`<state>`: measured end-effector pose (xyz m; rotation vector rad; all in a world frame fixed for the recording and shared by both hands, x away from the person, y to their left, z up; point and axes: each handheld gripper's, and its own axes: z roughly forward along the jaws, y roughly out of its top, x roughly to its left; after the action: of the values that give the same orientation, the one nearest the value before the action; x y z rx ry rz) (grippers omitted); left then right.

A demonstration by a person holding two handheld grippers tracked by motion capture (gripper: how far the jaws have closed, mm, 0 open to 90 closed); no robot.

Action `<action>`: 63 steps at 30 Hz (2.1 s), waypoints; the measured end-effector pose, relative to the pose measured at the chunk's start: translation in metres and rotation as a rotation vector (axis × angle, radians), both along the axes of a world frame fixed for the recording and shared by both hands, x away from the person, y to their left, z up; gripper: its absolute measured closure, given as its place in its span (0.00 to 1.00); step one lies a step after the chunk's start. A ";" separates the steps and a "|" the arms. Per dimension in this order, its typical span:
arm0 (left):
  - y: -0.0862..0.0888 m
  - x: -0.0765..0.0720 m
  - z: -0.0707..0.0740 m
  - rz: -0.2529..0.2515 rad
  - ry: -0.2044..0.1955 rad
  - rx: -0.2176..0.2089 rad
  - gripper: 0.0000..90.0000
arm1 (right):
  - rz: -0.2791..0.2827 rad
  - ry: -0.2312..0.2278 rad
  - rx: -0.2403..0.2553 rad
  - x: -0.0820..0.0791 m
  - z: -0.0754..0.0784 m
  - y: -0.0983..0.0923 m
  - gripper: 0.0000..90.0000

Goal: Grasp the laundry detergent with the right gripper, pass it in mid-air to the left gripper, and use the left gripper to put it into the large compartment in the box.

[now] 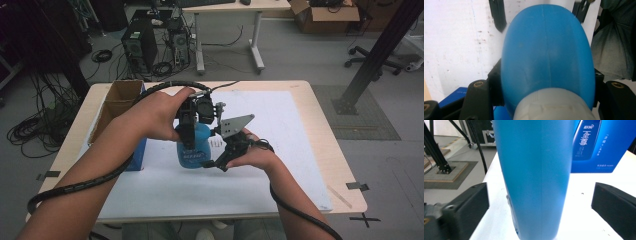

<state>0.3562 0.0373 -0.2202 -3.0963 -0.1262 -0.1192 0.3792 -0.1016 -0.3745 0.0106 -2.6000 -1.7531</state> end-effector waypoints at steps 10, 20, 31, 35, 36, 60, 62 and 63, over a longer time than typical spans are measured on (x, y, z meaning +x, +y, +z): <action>0.006 0.003 0.008 0.033 0.009 -0.008 0.43 | -0.014 -0.025 -0.131 0.010 0.021 -0.023 0.01; 0.019 0.011 0.020 0.169 0.045 -0.009 0.43 | -0.007 -0.096 -0.359 0.018 0.057 -0.061 0.01; 0.029 0.014 0.041 0.329 0.076 -0.039 0.43 | -0.036 -0.093 -0.477 0.021 0.072 -0.099 0.02; 0.035 0.016 0.051 0.383 0.070 -0.074 0.43 | -0.052 -0.078 -0.517 0.023 0.071 -0.111 0.02; 0.037 0.017 0.054 0.398 0.069 -0.083 0.43 | -0.057 -0.073 -0.526 0.024 0.071 -0.114 0.02; 0.091 0.034 0.111 0.806 -0.033 -0.209 0.43 | -0.047 -0.064 -0.712 0.034 0.079 -0.122 0.03; 0.097 0.037 0.118 0.845 -0.033 -0.201 0.43 | -0.045 -0.064 -0.720 0.035 0.079 -0.121 0.03; 0.100 0.037 0.120 0.860 -0.036 -0.204 0.43 | -0.046 -0.063 -0.722 0.035 0.079 -0.121 0.03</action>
<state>0.3936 0.1370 -0.0998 -2.9070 -1.4957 -0.1307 0.4142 -0.2229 -0.2954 0.0019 -3.1243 -0.7376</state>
